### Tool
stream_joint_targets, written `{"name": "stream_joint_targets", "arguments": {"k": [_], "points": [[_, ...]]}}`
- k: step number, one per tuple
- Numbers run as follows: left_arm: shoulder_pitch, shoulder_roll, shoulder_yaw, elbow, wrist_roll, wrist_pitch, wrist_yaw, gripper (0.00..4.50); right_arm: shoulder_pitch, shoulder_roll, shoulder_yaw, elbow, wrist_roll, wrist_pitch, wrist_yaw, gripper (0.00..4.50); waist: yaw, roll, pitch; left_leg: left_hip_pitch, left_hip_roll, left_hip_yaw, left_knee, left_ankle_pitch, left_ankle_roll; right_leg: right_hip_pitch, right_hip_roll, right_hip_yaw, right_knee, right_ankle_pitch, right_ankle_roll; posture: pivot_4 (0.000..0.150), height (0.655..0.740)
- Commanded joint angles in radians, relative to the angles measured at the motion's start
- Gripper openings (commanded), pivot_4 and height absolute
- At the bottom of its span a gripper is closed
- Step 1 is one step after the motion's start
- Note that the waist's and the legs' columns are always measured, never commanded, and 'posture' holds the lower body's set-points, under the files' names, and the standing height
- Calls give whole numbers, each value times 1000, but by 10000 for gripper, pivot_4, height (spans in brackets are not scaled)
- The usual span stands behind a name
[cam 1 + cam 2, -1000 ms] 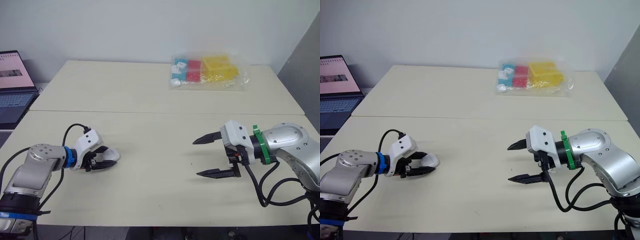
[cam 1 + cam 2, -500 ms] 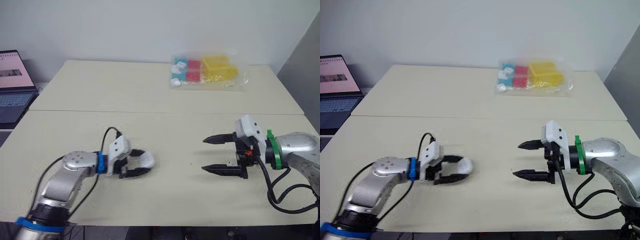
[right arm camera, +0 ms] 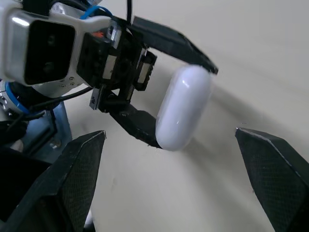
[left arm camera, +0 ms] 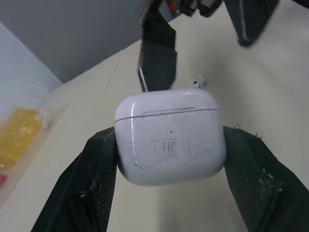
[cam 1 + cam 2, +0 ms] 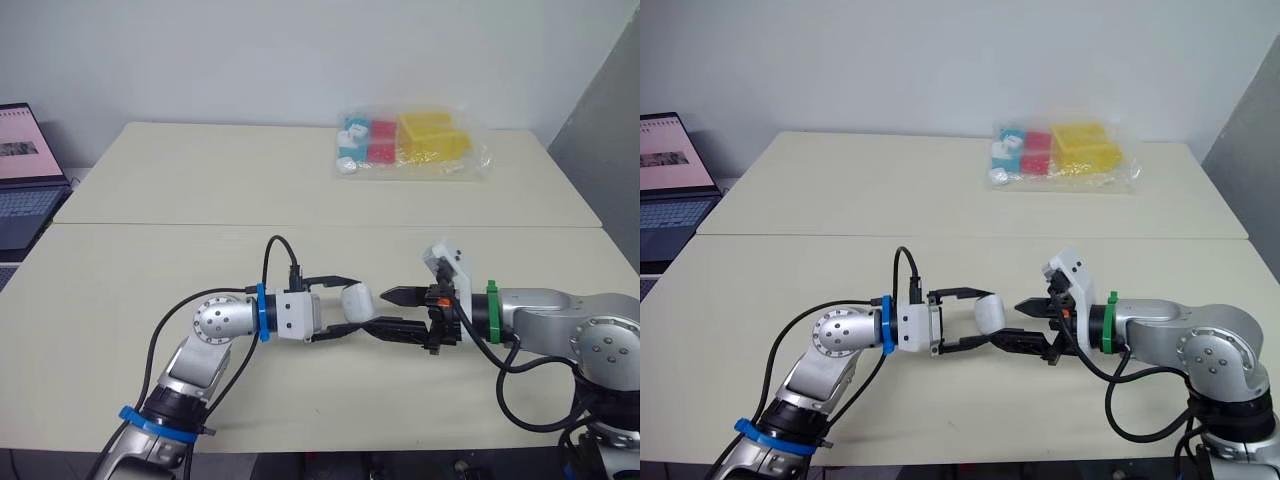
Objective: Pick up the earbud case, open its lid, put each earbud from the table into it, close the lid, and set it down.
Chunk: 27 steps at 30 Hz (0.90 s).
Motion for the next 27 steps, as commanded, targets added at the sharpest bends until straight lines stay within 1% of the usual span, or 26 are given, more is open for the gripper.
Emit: {"name": "stream_joint_targets", "arguments": {"k": [1,6,11,13,15,21,23,27], "points": [[-8,-1,-7,-3,-5,-40,15,28265,-27,20,-3,16,59,31,-72,45000,-1,0,0,0,0,0,0,0,0,0,0,0,0,0,0,1500,7354],[-5,-4,-14,-15,1,-47,37,28265,-45,77,3,58,78,20,-158,45000,-1,0,0,-3,0,0,-1,0,0,-2,0,-3,0,0,0,1500,7354],[-3,0,-17,-20,3,-47,45,28265,-49,93,2,76,109,20,-197,45000,-1,0,0,-4,0,0,0,0,0,-2,0,-3,0,0,0,1500,7354],[0,1,-17,-24,0,-46,45,28265,-46,96,-1,82,131,14,-213,40786,-1,0,0,-4,0,0,0,0,0,-2,0,-3,0,0,0,1500,7354],[4,1,-14,-27,-5,-44,49,28264,-46,95,3,86,142,10,-218,35422,-1,0,0,-4,0,0,0,0,0,-2,0,-3,0,0,0,1500,7354],[10,10,-14,-29,0,-55,58,28265,-44,94,13,104,185,-4,-234,13342,-2,0,0,-4,1,0,0,0,0,-2,0,-3,0,0,0,1500,7354],[12,12,-13,-31,-3,-59,59,28264,-45,91,19,107,193,-8,-239,7691,-2,0,0,-4,1,0,0,0,0,-2,0,-3,0,0,0,1500,7354],[13,11,-13,-29,8,-72,76,28264,-44,88,30,110,208,-19,-243,7769,-2,0,0,-4,1,0,-1,0,0,-2,0,-3,0,0,0,1500,7354]]}}
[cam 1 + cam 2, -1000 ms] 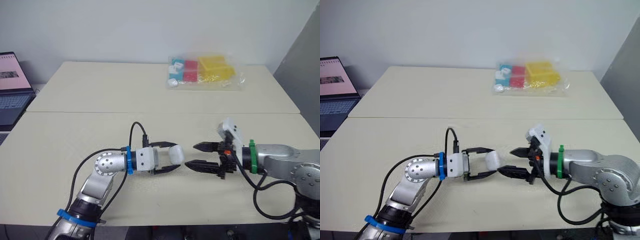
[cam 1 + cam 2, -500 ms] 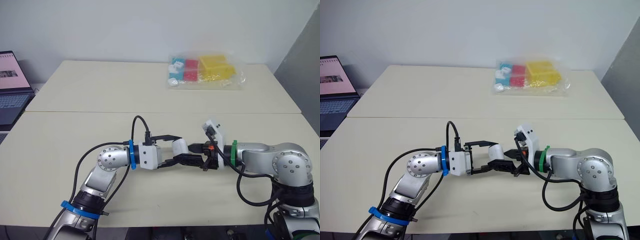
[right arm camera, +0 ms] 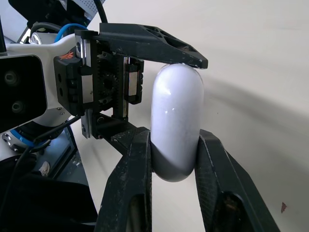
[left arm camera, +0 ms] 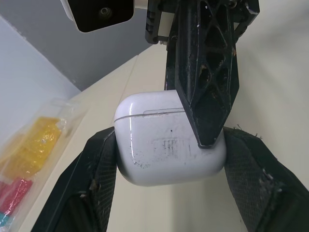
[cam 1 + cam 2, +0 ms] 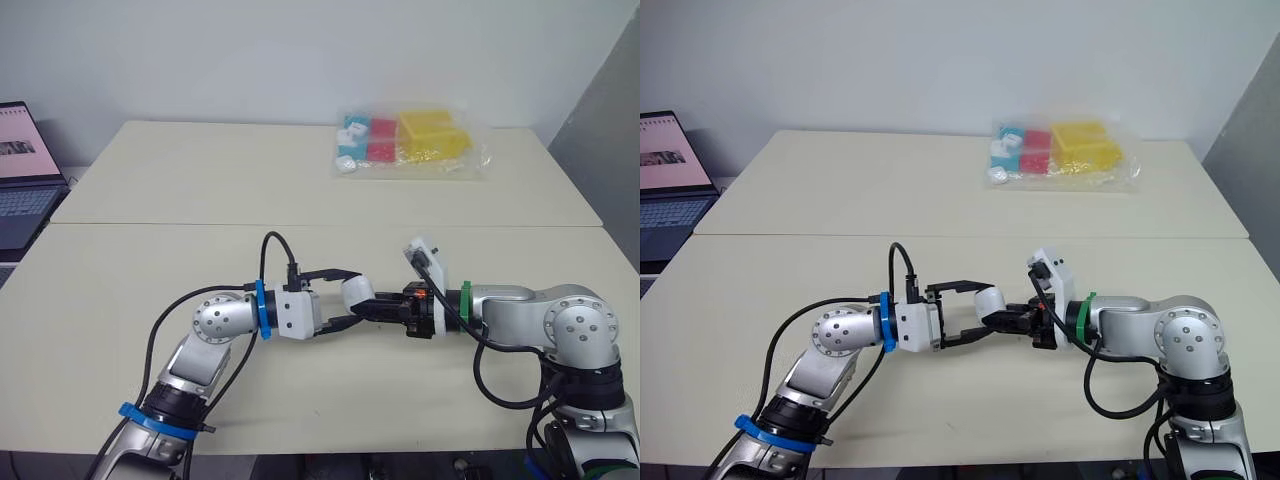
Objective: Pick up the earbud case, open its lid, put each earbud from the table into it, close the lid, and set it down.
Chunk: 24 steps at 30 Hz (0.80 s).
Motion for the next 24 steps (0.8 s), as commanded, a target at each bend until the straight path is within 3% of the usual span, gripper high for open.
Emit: {"name": "stream_joint_targets", "arguments": {"k": [1,5,7,11,14,17,20,24], "points": [[3,-3,-3,-27,3,-29,25,28264,-6,-5,9,-20,34,-24,-2,7769,0,0,0,0,0,0,0,0,0,0,0,0,0,0,0,1500,7354],[5,-4,-4,-25,-1,-22,33,28264,-5,-12,18,-19,43,-30,-7,7768,0,0,0,0,0,0,0,0,0,0,0,0,0,0,0,1500,7354],[7,-4,-3,-43,-48,29,17,35591,-6,-19,23,-19,47,-32,-7,7768,0,0,0,0,0,0,0,0,0,0,0,0,0,0,0,1500,7354],[8,31,-8,-43,-15,92,5,45000,-9,-41,38,-24,36,-37,5,7767,-1,0,0,-1,0,0,0,0,0,0,0,0,0,0,0,1500,7354],[12,66,13,-59,-51,229,-9,45000,-19,-71,48,-28,10,-36,29,7767,-1,0,0,-1,0,0,0,0,0,-1,0,0,0,0,0,1500,7354],[4,137,35,-113,-153,545,-55,45000,-50,-133,54,-28,-33,-32,88,7767,-8,0,0,-1,0,-1,0,0,0,-1,0,-1,0,0,0,1500,7354],[-28,212,23,-196,-230,835,-88,45000,-100,-287,140,-87,-188,-60,262,7767,-10,1,1,-2,0,-3,0,0,0,-2,0,-1,0,0,0,1500,7354],[-57,270,13,-303,-335,1026,-151,45000,-162,-509,310,-139,-456,-224,553,7766,-10,2,2,-5,-1,-5,0,0,0,-4,0,-2,-3,0,0,1500,7354]]}}
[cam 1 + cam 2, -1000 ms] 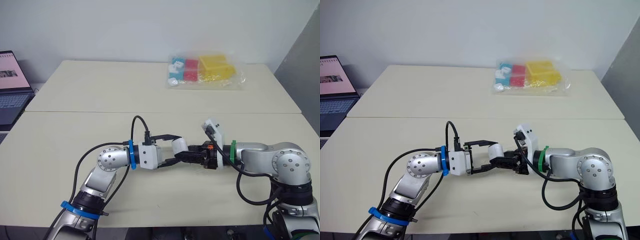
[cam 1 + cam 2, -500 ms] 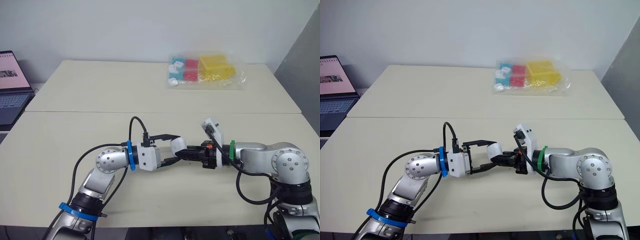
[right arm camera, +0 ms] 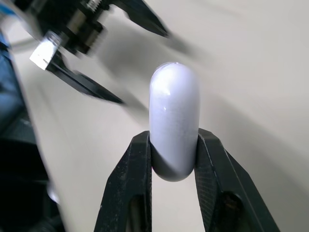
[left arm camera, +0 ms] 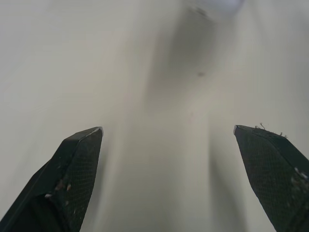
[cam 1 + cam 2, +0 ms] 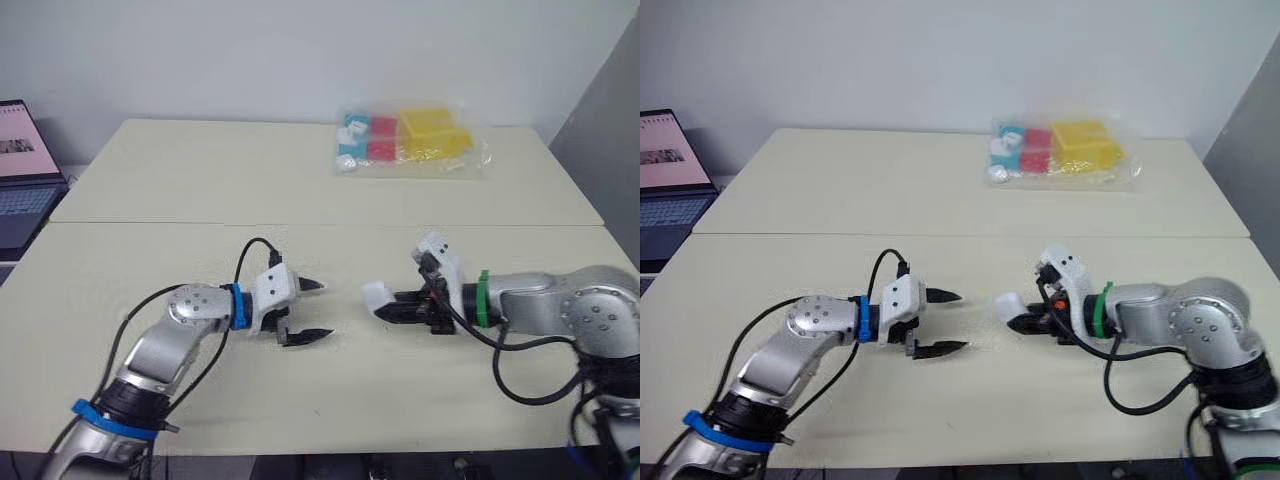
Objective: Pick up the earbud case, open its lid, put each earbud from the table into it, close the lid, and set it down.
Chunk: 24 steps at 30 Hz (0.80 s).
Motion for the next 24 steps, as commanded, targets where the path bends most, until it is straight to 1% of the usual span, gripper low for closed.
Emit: {"name": "stream_joint_targets", "arguments": {"k": [1,3,4,5,6,8,10,14,18,24], "points": [[-36,20,2,-120,-98,144,-41,45000,-54,-126,122,-56,-236,-182,257,7766,0,0,0,-1,0,0,0,0,0,0,0,0,-1,0,0,1500,7354],[-69,3,-15,-163,-109,227,-2,45000,-111,-222,242,-61,-443,-339,420,7766,0,2,1,-1,0,0,-1,0,0,0,0,0,-2,0,0,1500,7354],[-87,-27,-21,-182,-117,265,34,45000,-140,-257,301,-57,-549,-422,495,7766,0,2,2,-1,0,0,-1,0,0,-1,0,0,-2,0,0,1500,7354],[-100,-49,-24,-193,-122,291,60,45000,-156,-273,335,-46,-620,-478,547,7766,0,2,2,-1,0,0,0,0,0,-1,0,0,-3,0,0,1500,7354],[-116,-75,-36,-201,-112,297,86,45000,-171,-270,354,-37,-659,-508,584,7766,0,2,2,-1,0,0,0,0,0,-1,0,0,-2,0,0,1500,7354],[-138,-115,-59,-206,-83,306,134,45000,-189,-240,362,-27,-695,-527,631,7766,0,2,2,-1,0,0,0,0,0,-1,1,0,-2,0,0,1500,7354],[-148,-128,-78,-204,-61,298,156,45000,-192,-211,353,-22,-715,-525,663,7766,-1,1,2,-1,0,0,0,0,0,-1,1,0,-2,0,0,1500,7354],[-170,-151,-139,-182,-13,244,163,45000,-233,-148,359,-7,-765,-517,725,7766,-3,1,2,0,0,0,0,0,0,-1,1,1,1,0,0,1500,7354],[-190,-173,-153,-141,14,220,172,45000,-273,-99,358,21,-805,-499,762,7766,-2,1,2,0,0,0,2,0,0,-1,1,1,3,0,0,1500,7354],[-206,-194,-159,-122,29,211,168,45000,-277,-69,347,13,-835,-476,790,7766,-1,1,2,0,0,0,2,0,0,-1,0,1,3,0,0,1500,7354]]}}
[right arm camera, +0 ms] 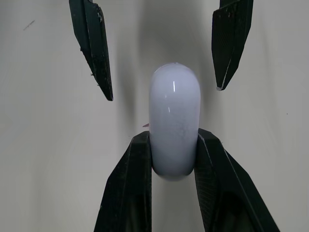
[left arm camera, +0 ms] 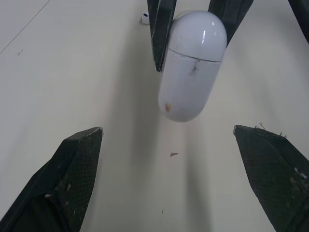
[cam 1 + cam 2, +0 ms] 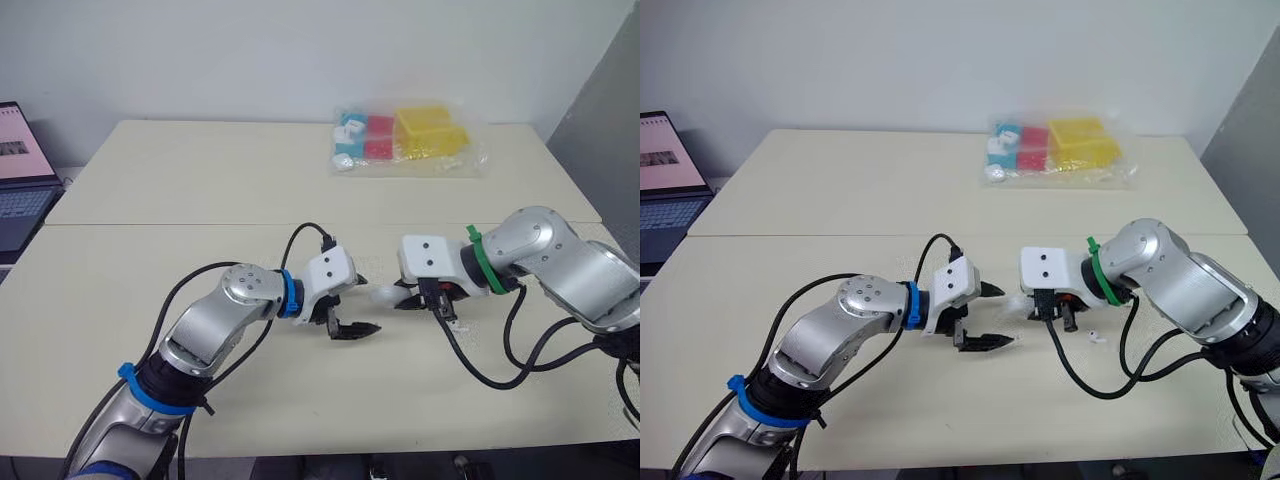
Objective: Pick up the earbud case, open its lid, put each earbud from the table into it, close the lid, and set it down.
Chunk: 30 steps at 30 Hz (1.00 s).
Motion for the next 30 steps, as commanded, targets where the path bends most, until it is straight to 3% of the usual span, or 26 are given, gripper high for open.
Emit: {"name": "stream_joint_targets", "arguments": {"k": [1,21,24,30], "points": [[-29,-16,-1,-10,1,-14,-1,45000,-13,9,-35,-29,-15,13,19,7766,0,0,0,0,0,0,0,0,0,0,0,0,0,0,0,1500,7354],[-62,-25,11,-31,-34,9,-24,45000,71,20,-43,-49,-71,-11,23,7766,0,0,0,0,0,0,2,0,0,0,0,0,1,0,0,1500,7354],[-57,-25,8,-39,-33,9,-27,39117,81,27,-46,-46,-80,-17,22,7766,0,0,0,0,0,0,2,0,0,0,0,0,2,0,0,1500,7354],[-42,-31,-3,-54,-32,15,-25,19657,47,55,-63,-26,-70,6,34,7766,-1,0,0,0,0,0,4,0,0,1,0,0,2,0,0,1500,7354]]}}
